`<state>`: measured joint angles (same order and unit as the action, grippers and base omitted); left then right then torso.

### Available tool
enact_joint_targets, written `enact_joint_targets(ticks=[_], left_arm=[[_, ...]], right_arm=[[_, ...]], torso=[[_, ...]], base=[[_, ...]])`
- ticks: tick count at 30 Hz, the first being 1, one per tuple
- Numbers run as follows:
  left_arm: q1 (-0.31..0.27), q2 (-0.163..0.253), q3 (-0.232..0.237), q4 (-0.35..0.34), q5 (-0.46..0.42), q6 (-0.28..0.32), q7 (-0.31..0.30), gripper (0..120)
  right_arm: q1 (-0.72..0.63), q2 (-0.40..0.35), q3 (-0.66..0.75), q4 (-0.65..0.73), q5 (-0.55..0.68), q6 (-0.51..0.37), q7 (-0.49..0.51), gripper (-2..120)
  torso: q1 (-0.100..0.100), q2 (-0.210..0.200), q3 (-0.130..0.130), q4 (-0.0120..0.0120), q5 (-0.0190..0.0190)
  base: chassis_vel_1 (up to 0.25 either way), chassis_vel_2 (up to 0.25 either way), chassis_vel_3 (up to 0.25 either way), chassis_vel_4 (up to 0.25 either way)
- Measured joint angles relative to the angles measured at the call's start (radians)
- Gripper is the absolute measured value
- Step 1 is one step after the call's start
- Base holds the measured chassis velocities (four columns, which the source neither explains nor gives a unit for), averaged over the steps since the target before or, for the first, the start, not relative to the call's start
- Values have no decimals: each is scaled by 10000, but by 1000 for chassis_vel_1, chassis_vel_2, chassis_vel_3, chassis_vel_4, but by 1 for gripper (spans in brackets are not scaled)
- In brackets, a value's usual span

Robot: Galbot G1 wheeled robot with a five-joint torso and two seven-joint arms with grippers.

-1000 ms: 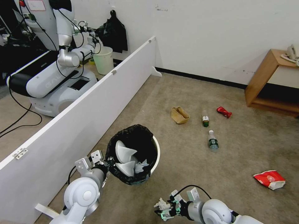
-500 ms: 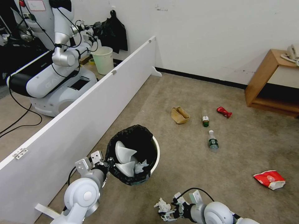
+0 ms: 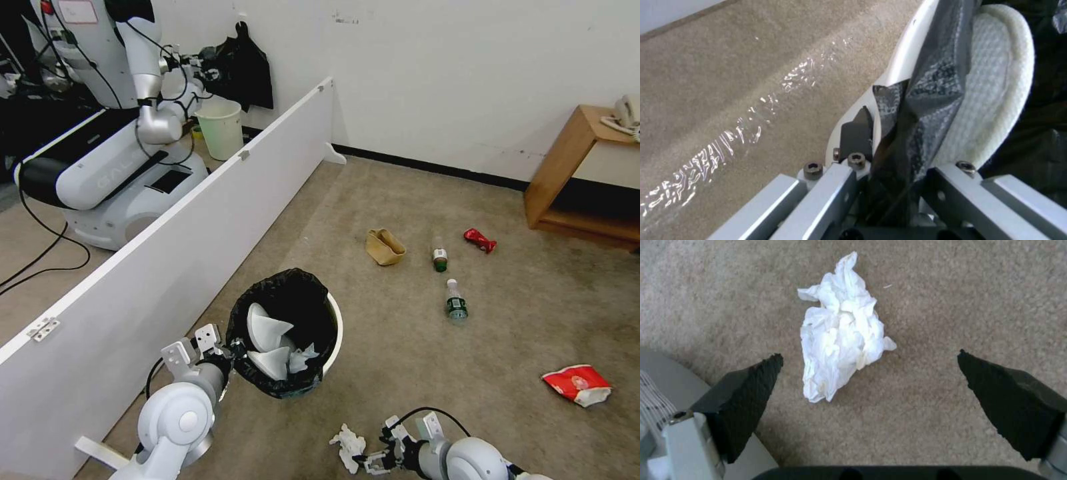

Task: Pick up the trash bin, then pick up the garbage from the floor and place it into the trash bin.

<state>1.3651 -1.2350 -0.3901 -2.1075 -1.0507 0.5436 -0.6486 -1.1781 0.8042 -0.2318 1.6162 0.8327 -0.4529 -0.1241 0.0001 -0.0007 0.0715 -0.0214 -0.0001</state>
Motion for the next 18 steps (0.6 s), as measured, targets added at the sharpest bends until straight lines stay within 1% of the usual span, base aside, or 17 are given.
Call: enact_joint_targets(ticks=[13,18], left_arm=[[-14,-58,18,48,33,5,17,2],[-40,-83,25,83,46,8,27,2]], right_arm=[[354,-21,-269,-60,120,-7,-89,100],[720,-40,-542,-213,243,-12,-240,100]], torso=[[0,0,0,0,0],[0,0,0,0,0]], base=[[0,0,0,0],[0,0,0,0]])
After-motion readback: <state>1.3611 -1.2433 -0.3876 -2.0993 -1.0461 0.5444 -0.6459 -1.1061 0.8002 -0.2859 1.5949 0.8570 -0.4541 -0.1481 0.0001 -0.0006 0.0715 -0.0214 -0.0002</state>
